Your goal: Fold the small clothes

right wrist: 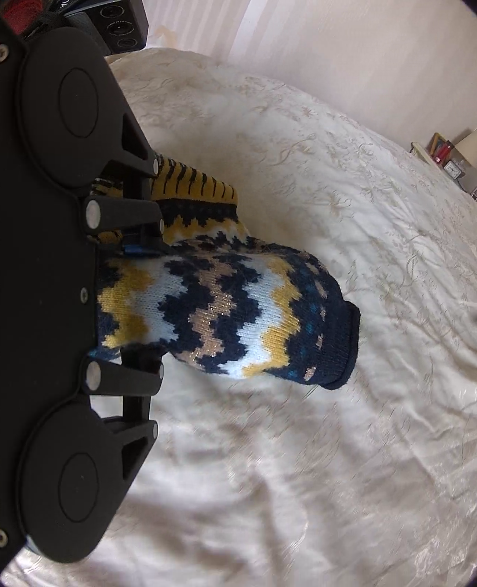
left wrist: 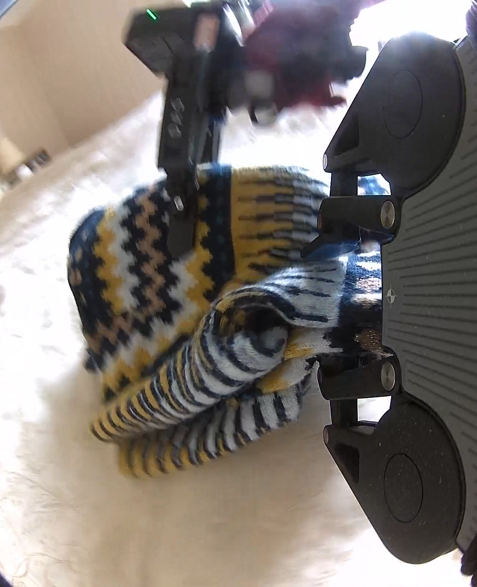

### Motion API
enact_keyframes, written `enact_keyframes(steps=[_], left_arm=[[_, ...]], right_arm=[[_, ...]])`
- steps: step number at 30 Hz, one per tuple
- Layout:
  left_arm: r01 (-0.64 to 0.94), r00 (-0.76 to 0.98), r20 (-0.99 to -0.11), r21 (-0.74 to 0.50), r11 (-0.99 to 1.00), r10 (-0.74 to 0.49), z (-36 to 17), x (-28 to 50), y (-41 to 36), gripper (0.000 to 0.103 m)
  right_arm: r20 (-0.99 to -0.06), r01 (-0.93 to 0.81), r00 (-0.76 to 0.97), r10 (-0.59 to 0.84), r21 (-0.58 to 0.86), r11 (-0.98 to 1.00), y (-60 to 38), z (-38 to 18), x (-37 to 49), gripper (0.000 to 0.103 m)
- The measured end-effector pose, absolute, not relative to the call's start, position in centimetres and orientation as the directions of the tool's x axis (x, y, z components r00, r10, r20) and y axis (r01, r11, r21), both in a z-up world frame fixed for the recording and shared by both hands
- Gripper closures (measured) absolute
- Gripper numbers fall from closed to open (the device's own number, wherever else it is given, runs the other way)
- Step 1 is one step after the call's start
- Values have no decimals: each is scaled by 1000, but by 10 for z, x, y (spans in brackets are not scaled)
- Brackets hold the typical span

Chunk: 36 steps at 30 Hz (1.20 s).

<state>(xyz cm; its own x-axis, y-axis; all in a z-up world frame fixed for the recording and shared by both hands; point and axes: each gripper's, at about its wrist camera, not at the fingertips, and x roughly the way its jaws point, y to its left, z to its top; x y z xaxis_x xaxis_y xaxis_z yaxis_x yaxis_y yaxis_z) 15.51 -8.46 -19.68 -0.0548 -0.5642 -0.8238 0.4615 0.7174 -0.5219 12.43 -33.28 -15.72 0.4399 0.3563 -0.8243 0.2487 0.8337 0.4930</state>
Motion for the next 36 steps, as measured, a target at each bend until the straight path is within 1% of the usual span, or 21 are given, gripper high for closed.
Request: enact_keyframes(steps=[1, 2, 3, 4, 6, 8, 9, 13, 16, 18, 20, 23, 26, 28, 31, 33, 36], left_arm=[[480, -28, -856, -465, 744, -517, -201, 147, -88, 61], [495, 5, -889, -395, 774, -457, -205, 140, -90, 59], [495, 31, -909, -348, 796, -416, -207, 134, -89, 58], [481, 53, -913, -332, 812, -405, -206, 130, -85, 57], [451, 95, -912, -318, 834, -399, -197, 122, -74, 57], [454, 144, -917, -273, 848, -372, -185, 112, -62, 57], [460, 173, -916, -250, 852, -362, -176, 106, -63, 57], [478, 278, -881, -219, 851, -382, -127, 89, -44, 56], [492, 334, -847, -218, 843, -414, -108, 85, -61, 56], [500, 353, -827, -228, 835, -438, -105, 88, -78, 54], [501, 362, -822, -226, 836, -439, -108, 95, -104, 52], [513, 384, -809, -214, 831, -446, -117, 106, -128, 52], [529, 386, -818, -183, 829, -427, -139, 123, -148, 52], [531, 390, -831, -148, 835, -395, -153, 133, -150, 52], [494, 365, -879, -97, 864, -307, -181, 150, -138, 53], [479, 349, -890, -99, 872, -293, -193, 156, -123, 53], [510, 342, -888, -98, 855, -306, -194, 156, -110, 53]], right_arm=[[-835, 255, 427, 347, 479, 840, -335, -162, 117, 43], [-847, 263, 416, 332, 461, 847, -337, -167, 109, 32], [-854, 267, 414, 315, 445, 855, -338, -170, 103, 28], [-858, 267, 419, 297, 429, 863, -339, -171, 97, 26], [-854, 265, 435, 286, 424, 866, -340, -169, 85, 27], [-836, 258, 465, 293, 444, 858, -344, -165, 75, 20], [-827, 253, 480, 294, 451, 856, -346, -162, 69, 19], [-810, 241, 515, 281, 451, 860, -352, -156, 54, 18], [-806, 230, 526, 272, 443, 867, -357, -155, 46, 17], [-809, 221, 525, 264, 429, 876, -358, -155, 43, 16], [-812, 210, 522, 259, 417, 884, -360, -155, 39, 12], [-817, 203, 516, 256, 407, 891, -362, -154, 36, 12], [-820, 202, 512, 255, 404, 892, -363, -154, 35, 12], [-824, 205, 506, 255, 403, 892, -364, -154, 35, 12], [-828, 210, 499, 255, 401, 892, -364, -155, 38, 12], [-827, 214, 505, 249, 399, 892, -365, -153, 41, 12], [-820, 235, 524, 231, 399, 886, -367, -149, 50, 11]])
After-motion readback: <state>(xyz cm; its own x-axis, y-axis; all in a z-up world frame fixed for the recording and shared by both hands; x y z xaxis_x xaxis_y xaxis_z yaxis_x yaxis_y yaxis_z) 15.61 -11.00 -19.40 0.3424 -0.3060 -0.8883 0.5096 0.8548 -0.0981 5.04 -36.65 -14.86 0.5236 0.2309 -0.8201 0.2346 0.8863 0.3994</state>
